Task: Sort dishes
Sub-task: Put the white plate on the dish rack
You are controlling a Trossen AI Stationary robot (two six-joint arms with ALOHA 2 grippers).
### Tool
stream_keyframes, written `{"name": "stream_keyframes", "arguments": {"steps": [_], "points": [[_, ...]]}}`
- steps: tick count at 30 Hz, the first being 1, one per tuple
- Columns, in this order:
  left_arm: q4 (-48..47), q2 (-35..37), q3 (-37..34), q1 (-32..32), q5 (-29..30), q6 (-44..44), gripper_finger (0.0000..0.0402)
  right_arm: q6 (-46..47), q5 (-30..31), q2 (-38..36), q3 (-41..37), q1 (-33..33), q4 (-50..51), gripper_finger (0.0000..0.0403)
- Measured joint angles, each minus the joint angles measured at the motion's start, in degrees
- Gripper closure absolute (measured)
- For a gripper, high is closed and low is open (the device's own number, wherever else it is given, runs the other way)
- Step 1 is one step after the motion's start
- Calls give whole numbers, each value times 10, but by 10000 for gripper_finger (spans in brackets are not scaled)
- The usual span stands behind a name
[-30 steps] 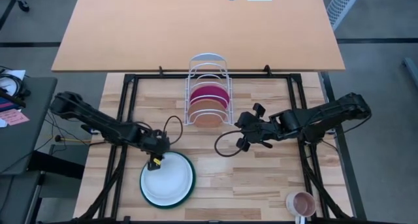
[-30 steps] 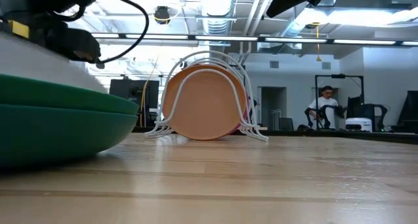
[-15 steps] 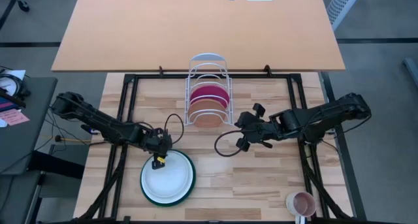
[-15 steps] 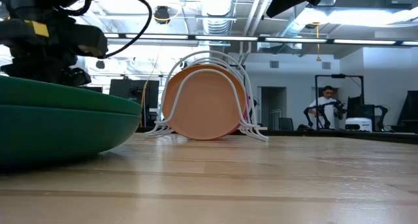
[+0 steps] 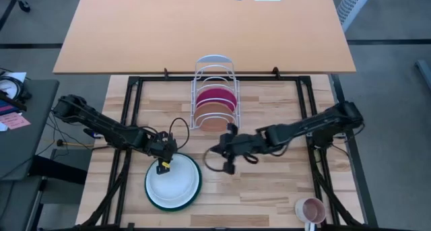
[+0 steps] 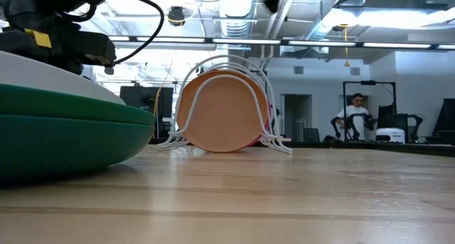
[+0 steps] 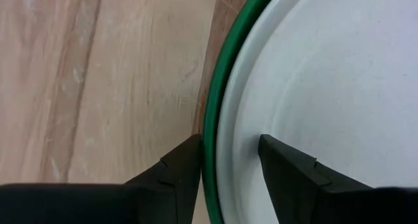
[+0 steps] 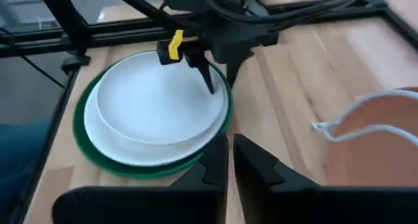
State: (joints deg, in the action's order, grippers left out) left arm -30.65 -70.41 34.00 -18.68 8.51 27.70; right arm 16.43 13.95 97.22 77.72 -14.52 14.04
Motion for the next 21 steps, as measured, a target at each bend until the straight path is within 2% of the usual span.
{"name": "stream_keyframes", "arguments": {"steps": [4, 7, 9, 12, 15, 21], "points": [[1, 1, 0, 0, 3, 0, 254, 58, -111, 71, 62, 16, 10, 355], [2, 1, 0, 0, 14, 0, 254, 60, -199, 139, 119, 21, 24, 349], [1, 1, 0, 0, 25, 0, 254, 60, -238, 184, 165, 22, 68, 346], [0, 1, 0, 0, 35, 0, 254, 59, -252, 239, 244, 22, 158, 346], [1, 1, 0, 0, 35, -3, 254, -2, -259, 281, 312, 19, 226, 346], [1, 1, 0, 0, 35, -7, 254, -106, -259, 335, 370, -18, 214, 345]]}}
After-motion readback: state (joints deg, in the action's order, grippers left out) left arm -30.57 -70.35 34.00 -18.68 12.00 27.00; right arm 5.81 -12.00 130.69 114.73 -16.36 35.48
